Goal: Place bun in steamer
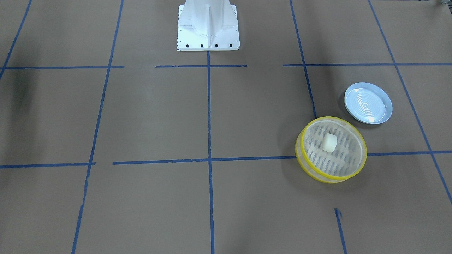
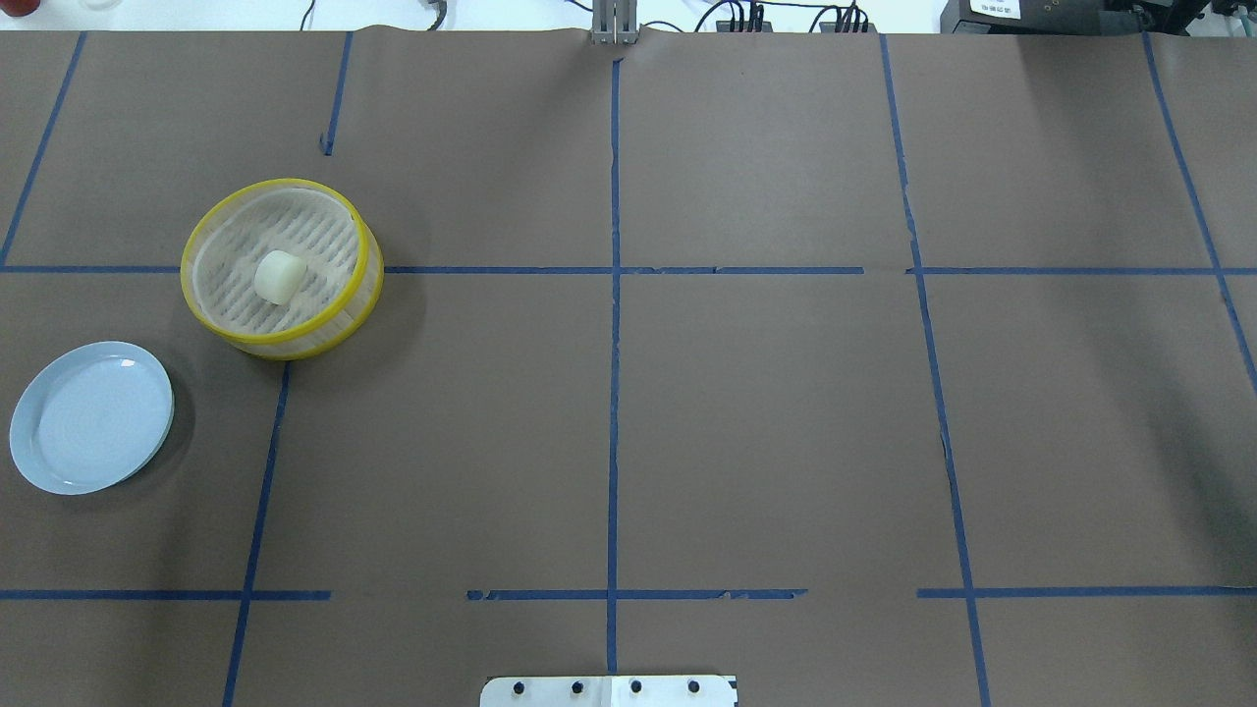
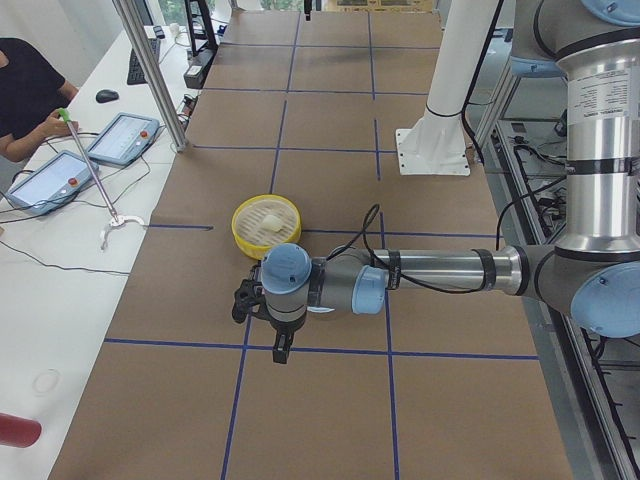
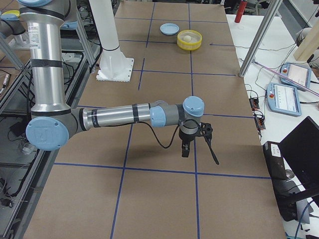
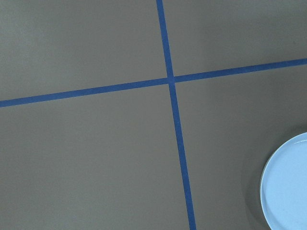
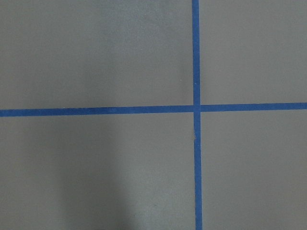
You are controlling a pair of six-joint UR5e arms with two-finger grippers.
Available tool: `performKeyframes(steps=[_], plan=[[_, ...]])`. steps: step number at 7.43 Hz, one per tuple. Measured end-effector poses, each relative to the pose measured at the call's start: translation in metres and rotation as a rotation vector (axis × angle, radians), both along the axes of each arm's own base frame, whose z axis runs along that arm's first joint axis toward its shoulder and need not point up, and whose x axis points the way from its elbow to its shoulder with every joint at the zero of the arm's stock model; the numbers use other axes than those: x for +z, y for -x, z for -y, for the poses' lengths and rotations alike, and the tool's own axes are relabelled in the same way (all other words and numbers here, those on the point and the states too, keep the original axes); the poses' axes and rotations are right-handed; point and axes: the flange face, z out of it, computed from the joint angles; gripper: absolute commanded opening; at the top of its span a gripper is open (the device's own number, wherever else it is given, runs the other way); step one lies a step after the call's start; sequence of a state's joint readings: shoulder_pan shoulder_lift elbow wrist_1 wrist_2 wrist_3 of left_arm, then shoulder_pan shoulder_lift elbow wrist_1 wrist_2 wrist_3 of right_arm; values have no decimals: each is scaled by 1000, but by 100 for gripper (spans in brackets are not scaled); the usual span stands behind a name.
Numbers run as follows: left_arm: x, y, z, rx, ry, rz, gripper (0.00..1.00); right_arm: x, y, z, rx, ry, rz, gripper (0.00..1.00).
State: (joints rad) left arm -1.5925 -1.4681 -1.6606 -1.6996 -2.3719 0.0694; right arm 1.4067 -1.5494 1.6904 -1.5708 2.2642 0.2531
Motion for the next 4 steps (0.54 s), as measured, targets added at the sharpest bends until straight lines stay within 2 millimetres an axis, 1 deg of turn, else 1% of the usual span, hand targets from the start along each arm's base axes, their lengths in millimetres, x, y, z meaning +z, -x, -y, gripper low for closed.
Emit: performKeyframes(steps=[1,4], plan=[[-1,3,0,-7,-3,1,100,0,0,0,0,0,0,100],[-2,6,1,-12,-4,2,100,0,0,0,0,0,0,100]])
